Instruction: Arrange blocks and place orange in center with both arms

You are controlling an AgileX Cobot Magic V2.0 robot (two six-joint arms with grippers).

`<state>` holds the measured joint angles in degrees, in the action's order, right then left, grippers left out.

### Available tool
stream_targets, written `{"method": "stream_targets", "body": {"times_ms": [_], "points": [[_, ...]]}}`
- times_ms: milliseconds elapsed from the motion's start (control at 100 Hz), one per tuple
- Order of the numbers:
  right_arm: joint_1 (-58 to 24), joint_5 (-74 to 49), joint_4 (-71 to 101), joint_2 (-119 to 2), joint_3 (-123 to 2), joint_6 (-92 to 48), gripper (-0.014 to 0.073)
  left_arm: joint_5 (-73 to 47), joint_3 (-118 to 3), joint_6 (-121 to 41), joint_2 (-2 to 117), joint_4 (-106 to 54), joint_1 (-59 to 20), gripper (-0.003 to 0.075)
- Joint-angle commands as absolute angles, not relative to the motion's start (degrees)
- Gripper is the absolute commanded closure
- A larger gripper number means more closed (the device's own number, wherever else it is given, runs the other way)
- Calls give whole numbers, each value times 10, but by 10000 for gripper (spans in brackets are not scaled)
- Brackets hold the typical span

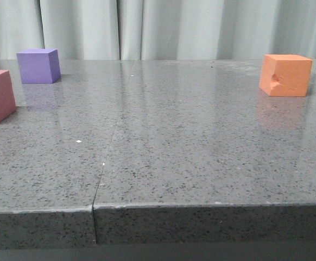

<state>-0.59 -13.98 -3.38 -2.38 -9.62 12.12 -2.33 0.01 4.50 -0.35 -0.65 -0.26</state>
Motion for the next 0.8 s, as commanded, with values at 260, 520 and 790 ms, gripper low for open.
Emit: {"method": "stream_targets", "body": {"times_ms": [260, 520, 790], "points": [[-3, -178, -37, -159, -246, 121, 537, 25, 23, 44, -20, -11, -2, 741], [-3, -249, -37, -285, -344, 120, 533, 25, 23, 44, -20, -11, -2, 741], [-5, -312, -31, -429, -446, 120, 526, 25, 23, 44, -20, -11, -2, 741]]}}
